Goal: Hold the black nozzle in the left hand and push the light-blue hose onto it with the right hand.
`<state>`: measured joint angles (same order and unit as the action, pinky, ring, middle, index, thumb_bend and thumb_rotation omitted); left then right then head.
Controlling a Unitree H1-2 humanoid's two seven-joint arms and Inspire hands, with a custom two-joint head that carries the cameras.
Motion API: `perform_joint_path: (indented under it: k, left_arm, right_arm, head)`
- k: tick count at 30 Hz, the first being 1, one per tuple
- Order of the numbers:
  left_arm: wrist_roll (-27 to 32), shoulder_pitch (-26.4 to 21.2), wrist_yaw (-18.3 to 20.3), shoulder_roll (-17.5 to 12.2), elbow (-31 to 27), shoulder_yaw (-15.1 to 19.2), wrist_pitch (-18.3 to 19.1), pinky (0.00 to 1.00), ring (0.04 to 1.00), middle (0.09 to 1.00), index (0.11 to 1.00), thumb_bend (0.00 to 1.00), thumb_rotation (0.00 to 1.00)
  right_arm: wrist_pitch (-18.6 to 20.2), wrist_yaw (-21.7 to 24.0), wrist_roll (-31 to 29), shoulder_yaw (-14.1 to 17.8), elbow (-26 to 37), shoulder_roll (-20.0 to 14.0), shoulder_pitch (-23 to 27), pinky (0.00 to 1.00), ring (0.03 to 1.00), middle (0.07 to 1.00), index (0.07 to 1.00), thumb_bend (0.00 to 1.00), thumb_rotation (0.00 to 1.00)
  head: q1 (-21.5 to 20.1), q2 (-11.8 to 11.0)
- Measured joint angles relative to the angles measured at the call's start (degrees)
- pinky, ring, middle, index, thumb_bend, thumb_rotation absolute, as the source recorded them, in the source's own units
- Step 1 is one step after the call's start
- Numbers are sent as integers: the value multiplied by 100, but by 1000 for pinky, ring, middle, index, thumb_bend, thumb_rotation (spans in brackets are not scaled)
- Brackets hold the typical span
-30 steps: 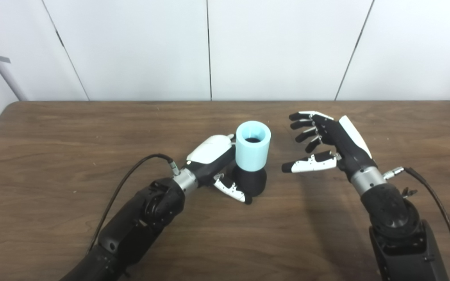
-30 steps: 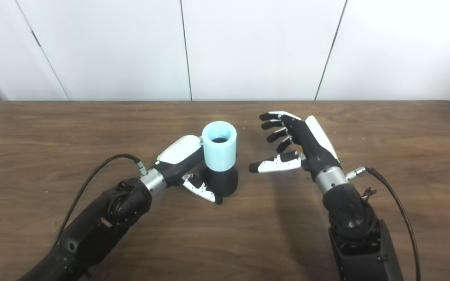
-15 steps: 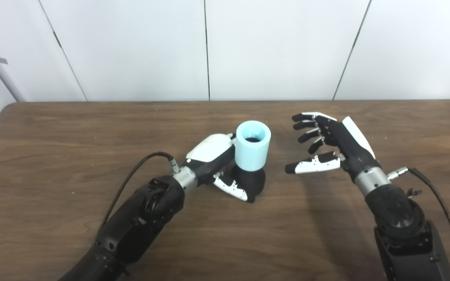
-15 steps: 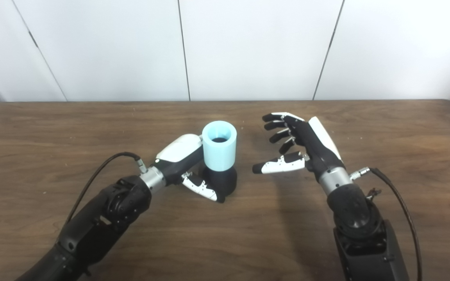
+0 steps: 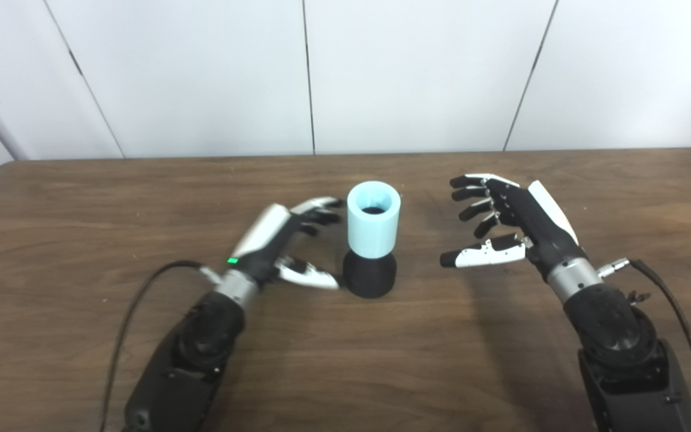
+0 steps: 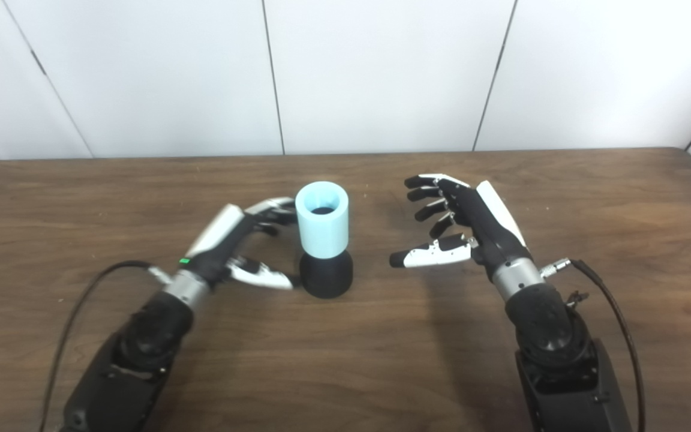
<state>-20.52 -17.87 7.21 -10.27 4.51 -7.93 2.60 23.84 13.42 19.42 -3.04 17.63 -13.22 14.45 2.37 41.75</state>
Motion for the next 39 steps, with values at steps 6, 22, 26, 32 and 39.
perform_joint_path:
  k: [6,22,26,32,39]
  left_arm:
    - [1001,220,-162,583,-307,664,606,546,644,654,695,580,0]
    - [2295,389,11,790,-780,976,807,574,676,679,727,660,163]
    - [2404,428,118,675,-855,943,808,585,681,682,726,666,172]
    - [2403,509,237,486,-958,880,809,602,695,693,728,663,170]
    - [2363,572,205,350,-1114,904,814,602,686,686,723,659,167]
  right_arm:
    - [-11,-123,-73,56,-5,26,-15,510,632,736,751,698,0]
    - [-796,-1091,-1266,780,-143,1063,-430,458,615,721,733,685,165]
    - [-985,-1246,-1433,937,-246,1077,-470,466,616,726,736,682,177]
    - [-1077,-1396,-1594,986,-239,1081,-654,473,608,728,740,695,216]
    - [-1078,-1407,-1639,936,-180,1045,-759,477,606,726,747,696,224]
  head:
    - [-9,-18]
    - [-149,-9]
    - [-115,17]
    - [-149,53]
    - [-132,9]
